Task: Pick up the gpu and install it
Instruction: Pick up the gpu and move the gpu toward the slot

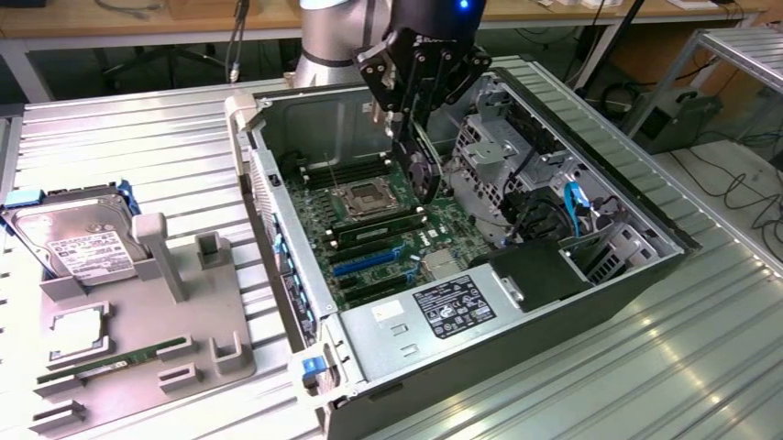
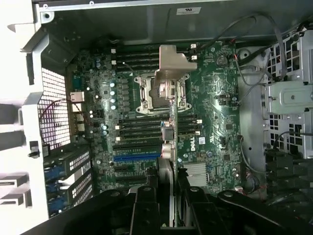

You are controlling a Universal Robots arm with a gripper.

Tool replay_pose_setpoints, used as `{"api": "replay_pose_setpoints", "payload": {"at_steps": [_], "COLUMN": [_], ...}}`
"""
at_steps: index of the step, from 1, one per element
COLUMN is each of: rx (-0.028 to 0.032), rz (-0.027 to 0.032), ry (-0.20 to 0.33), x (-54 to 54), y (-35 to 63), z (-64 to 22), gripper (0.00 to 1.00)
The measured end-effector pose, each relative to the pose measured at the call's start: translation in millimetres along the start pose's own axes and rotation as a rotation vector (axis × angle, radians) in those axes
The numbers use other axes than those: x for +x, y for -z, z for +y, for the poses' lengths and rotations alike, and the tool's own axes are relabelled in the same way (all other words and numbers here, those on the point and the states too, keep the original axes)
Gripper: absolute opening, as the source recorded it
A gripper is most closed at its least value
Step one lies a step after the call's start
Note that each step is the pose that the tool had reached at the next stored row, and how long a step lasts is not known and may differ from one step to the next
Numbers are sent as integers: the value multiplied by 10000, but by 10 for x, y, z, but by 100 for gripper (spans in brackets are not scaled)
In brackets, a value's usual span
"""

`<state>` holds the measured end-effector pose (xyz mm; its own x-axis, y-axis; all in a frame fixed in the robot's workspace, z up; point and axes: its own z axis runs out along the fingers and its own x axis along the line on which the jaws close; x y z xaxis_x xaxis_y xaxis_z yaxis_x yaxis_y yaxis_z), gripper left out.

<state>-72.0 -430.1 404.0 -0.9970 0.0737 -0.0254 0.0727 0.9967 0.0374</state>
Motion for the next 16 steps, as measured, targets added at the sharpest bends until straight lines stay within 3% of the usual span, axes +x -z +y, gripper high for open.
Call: {"api": "replay_pose_setpoints", "payload": {"at_steps": [16], "rx": [10], "rz": [0], "ry": [1], "x": [-320], "y": [-98], "z": [75], "gripper": [26]}}
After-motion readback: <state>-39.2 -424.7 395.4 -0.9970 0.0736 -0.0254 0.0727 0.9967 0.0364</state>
